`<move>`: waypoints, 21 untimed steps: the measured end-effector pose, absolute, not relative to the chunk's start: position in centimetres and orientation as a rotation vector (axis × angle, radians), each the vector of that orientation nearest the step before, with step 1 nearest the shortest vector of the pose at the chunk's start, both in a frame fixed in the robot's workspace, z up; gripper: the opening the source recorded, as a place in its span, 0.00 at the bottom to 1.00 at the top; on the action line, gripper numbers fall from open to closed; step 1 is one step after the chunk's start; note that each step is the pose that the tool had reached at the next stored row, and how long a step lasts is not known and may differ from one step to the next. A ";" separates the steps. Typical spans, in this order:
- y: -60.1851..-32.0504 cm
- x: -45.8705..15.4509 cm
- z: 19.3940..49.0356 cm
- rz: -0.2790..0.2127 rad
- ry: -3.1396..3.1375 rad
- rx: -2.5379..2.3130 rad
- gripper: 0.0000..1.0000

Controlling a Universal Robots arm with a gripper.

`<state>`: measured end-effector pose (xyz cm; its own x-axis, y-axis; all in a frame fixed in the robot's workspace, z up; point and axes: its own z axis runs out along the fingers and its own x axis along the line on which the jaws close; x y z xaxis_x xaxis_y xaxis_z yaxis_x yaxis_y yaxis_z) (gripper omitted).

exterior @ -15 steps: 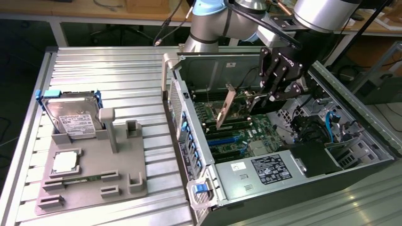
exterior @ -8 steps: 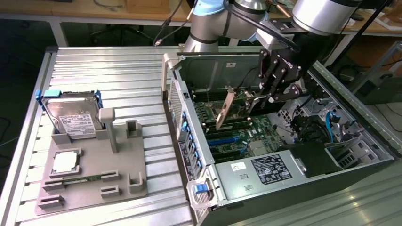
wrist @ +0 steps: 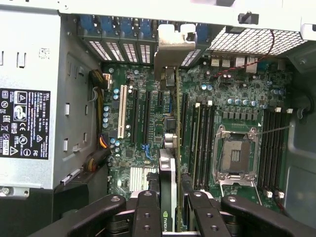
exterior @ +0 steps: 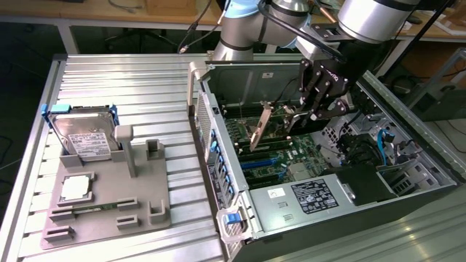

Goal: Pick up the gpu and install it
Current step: 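Insert the gpu into the slot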

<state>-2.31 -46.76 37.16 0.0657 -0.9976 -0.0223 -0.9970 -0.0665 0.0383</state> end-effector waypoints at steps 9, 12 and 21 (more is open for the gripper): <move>-46.8 -2.3 36.8 -0.066 -2.138 2.284 0.27; -46.8 -2.3 36.7 -0.065 -2.138 2.284 0.27; -46.8 -2.3 36.3 -0.064 -2.138 2.285 0.27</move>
